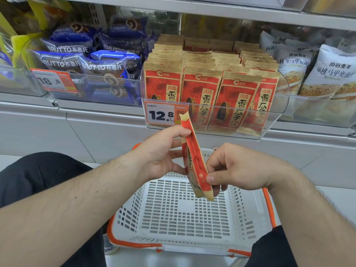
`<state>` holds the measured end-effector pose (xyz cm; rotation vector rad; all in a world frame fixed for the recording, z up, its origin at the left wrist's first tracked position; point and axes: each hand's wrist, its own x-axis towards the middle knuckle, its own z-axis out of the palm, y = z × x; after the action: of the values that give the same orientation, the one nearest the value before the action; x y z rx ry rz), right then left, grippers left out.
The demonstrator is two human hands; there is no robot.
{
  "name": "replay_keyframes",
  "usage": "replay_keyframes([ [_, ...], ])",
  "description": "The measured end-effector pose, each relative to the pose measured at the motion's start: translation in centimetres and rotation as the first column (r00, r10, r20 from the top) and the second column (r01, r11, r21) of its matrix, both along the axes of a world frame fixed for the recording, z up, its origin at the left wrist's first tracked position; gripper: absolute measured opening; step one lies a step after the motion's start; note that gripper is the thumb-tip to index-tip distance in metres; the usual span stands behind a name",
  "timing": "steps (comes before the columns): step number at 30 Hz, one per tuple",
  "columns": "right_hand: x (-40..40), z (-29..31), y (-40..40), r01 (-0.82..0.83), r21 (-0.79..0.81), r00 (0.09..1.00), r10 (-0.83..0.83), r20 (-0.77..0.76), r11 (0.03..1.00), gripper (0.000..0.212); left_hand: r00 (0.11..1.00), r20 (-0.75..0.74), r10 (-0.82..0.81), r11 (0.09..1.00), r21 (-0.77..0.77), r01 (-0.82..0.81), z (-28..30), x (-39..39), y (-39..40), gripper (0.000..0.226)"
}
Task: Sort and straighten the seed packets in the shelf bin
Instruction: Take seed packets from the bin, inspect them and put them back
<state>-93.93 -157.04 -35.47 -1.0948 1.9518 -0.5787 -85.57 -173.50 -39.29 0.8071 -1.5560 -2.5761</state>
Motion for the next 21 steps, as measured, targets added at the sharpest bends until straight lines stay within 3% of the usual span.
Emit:
replay_keyframes([
  [7, -0.2, -0.4, 0.1, 0.030, -0.061, 0.995, -0.024, 0.096, 0.998, 0.017, 1.000, -0.016, -0.003, 1.000, 0.020, 0.003, 0.0, 0.0, -0.1, 0.011],
  [10, -0.5, -0.5, -0.2, 0.135, -0.133, 0.990, -0.127, 0.068, 0.982, 0.039, 0.997, -0.063, -0.040, 0.998, 0.037, 0.043, 0.2, 0.1, -0.2, 0.006],
  [13, -0.9, -0.9, -0.2, 0.252, -0.172, 0.967, -0.254, 0.011, 0.952, 0.057, 0.985, -0.137, -0.104, 0.991, 0.072, 0.115, 0.4, 0.3, -0.3, 0.021],
  [18, -0.6, -1.5, -0.5, 0.398, -0.175, 0.890, -0.333, 0.313, 0.900, 0.060, 0.964, -0.244, -0.110, 0.983, 0.120, 0.142, 0.6, 0.4, -0.7, 0.035],
  [21, -0.6, -1.9, -1.0, 0.449, -0.199, 0.863, -0.365, 0.348, 0.871, 0.064, 0.958, -0.269, -0.096, 0.980, 0.141, 0.138, 1.0, 0.5, -0.7, 0.045],
])
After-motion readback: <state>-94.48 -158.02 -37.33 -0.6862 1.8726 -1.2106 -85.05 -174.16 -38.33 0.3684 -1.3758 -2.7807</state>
